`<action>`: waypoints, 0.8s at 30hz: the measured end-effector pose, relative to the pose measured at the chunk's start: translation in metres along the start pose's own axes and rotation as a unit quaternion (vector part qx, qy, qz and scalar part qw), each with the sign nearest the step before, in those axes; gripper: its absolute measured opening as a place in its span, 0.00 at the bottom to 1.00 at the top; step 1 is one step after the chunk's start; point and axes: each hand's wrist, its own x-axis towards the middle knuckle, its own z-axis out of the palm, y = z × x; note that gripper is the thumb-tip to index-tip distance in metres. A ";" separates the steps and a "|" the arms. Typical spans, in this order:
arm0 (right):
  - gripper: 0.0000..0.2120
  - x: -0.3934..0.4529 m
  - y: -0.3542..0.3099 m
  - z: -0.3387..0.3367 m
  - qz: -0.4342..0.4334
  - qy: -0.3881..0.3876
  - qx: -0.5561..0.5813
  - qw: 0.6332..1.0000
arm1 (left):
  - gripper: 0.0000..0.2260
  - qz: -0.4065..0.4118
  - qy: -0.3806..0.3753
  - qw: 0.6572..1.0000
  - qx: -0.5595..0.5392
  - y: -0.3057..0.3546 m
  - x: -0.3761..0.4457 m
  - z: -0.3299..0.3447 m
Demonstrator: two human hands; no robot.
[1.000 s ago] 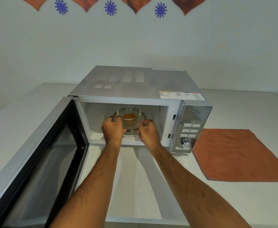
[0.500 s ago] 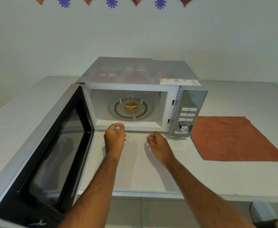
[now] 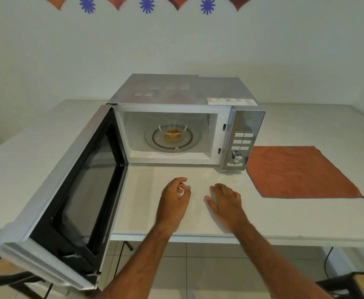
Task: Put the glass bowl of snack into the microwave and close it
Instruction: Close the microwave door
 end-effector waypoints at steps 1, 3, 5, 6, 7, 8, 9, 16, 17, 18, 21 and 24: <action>0.24 -0.003 -0.001 0.001 0.001 -0.010 -0.009 1.000 | 0.10 0.008 -0.007 1.000 -0.002 0.002 -0.004 -0.001; 0.31 -0.008 -0.003 0.005 0.010 -0.034 -0.013 0.999 | 0.12 0.029 -0.017 0.999 -0.002 0.007 -0.011 -0.003; 0.36 -0.011 -0.004 0.011 0.017 -0.068 -0.024 0.997 | 0.13 0.051 -0.025 0.998 -0.001 0.014 -0.016 -0.007; 0.38 -0.012 -0.003 0.013 0.017 -0.078 -0.036 0.996 | 0.14 0.057 -0.028 0.998 -0.003 0.018 -0.018 -0.009; 0.39 -0.013 -0.001 0.016 0.016 -0.082 -0.048 0.995 | 0.15 0.063 -0.028 0.998 -0.007 0.022 -0.021 -0.011; 0.39 -0.012 0.001 0.017 0.016 -0.080 -0.056 0.995 | 0.16 0.069 -0.026 0.997 -0.013 0.028 -0.024 -0.014; 0.40 -0.013 0.002 0.018 0.016 -0.079 -0.061 0.995 | 0.17 0.076 -0.023 0.997 -0.020 0.033 -0.027 -0.018; 0.39 -0.016 0.008 0.023 0.011 -0.065 -0.080 0.995 | 0.19 0.137 0.007 0.990 -0.025 0.092 -0.046 -0.060; 0.39 -0.016 0.007 0.023 0.010 -0.065 -0.083 0.994 | 0.18 0.144 0.009 0.989 -0.021 0.102 -0.051 -0.069; 0.39 -0.016 0.008 0.023 0.012 -0.066 -0.084 0.994 | 0.17 0.151 0.008 0.988 -0.014 0.112 -0.055 -0.076; 0.39 -0.017 0.007 0.024 0.008 -0.066 -0.087 0.994 | 0.16 0.192 0.016 0.981 0.020 0.142 -0.071 -0.103; 0.38 -0.017 0.006 0.022 0.006 -0.066 -0.092 0.994 | 0.14 0.226 0.026 0.973 0.049 0.171 -0.089 -0.134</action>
